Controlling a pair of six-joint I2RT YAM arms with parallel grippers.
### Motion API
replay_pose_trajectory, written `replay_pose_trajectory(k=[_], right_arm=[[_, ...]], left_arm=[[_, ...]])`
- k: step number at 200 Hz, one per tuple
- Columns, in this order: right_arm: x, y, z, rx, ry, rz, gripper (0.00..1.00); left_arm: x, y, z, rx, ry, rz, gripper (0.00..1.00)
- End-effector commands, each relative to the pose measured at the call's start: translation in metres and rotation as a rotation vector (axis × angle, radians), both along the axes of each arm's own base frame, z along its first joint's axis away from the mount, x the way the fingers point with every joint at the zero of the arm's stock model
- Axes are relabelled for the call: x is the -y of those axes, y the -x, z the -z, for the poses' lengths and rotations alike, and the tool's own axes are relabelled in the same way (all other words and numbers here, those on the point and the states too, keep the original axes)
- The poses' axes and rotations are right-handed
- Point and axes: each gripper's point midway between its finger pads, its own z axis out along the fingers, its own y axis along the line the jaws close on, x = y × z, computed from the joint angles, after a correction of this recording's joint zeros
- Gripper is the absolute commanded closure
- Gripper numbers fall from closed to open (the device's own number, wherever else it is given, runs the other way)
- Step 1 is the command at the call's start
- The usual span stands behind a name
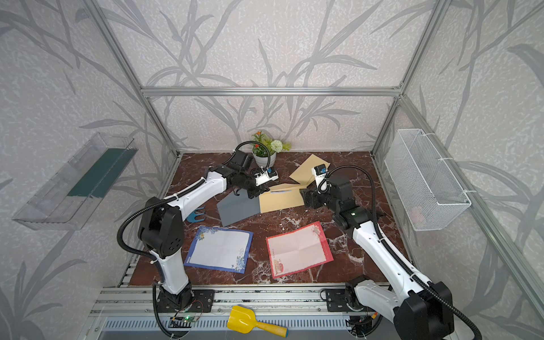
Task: Fold the letter paper in half and place it into the envelope
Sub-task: Place the letter paper in the envelope, then place the envelope at the center of the board.
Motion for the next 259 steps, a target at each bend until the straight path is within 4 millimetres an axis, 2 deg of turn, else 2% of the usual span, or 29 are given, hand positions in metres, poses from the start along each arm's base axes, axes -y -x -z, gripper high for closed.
replay_pose_trajectory(k=[1, 54, 86, 95, 120, 140, 195, 222, 251, 253, 259], right_arm=[[0.004, -0.011, -0.010, -0.038, -0.147, 0.095, 0.00], [0.003, -0.020, 0.005, -0.171, -0.224, 0.121, 0.01], [0.000, -0.024, 0.018, -0.234, -0.211, 0.119, 0.10], [-0.005, -0.024, 0.021, -0.254, -0.214, 0.099, 0.17], [-0.019, -0.025, 0.030, -0.295, -0.220, 0.065, 0.44], [-0.034, -0.025, 0.037, -0.310, -0.184, 0.034, 0.55], [-0.075, -0.032, 0.065, -0.388, -0.143, -0.024, 0.61], [-0.094, -0.039, 0.090, -0.436, -0.125, -0.040, 0.63], [-0.107, -0.049, 0.112, -0.478, -0.122, -0.041, 0.67], [-0.108, -0.050, 0.121, -0.496, -0.114, -0.039, 0.68], [-0.110, -0.052, 0.128, -0.508, -0.111, -0.039, 0.68]], left_arm=[[-0.001, -0.011, -0.040, 0.031, 0.115, -0.153, 1.00], [-0.009, -0.012, -0.063, 0.003, 0.354, -0.414, 1.00], [-0.017, -0.010, -0.063, -0.112, 0.434, -0.617, 1.00], [-0.020, -0.012, -0.059, -0.148, 0.452, -0.686, 1.00], [-0.020, -0.008, -0.041, -0.210, 0.458, -0.762, 1.00], [-0.017, -0.006, -0.026, -0.241, 0.487, -0.815, 1.00], [-0.028, 0.001, 0.014, -0.293, 0.549, -0.971, 1.00], [-0.028, 0.007, 0.047, -0.350, 0.533, -1.011, 1.00], [-0.027, 0.009, 0.073, -0.398, 0.532, -1.041, 1.00], [-0.026, 0.009, 0.075, -0.401, 0.531, -1.041, 1.00], [-0.025, 0.010, 0.080, -0.409, 0.530, -1.042, 1.00]])
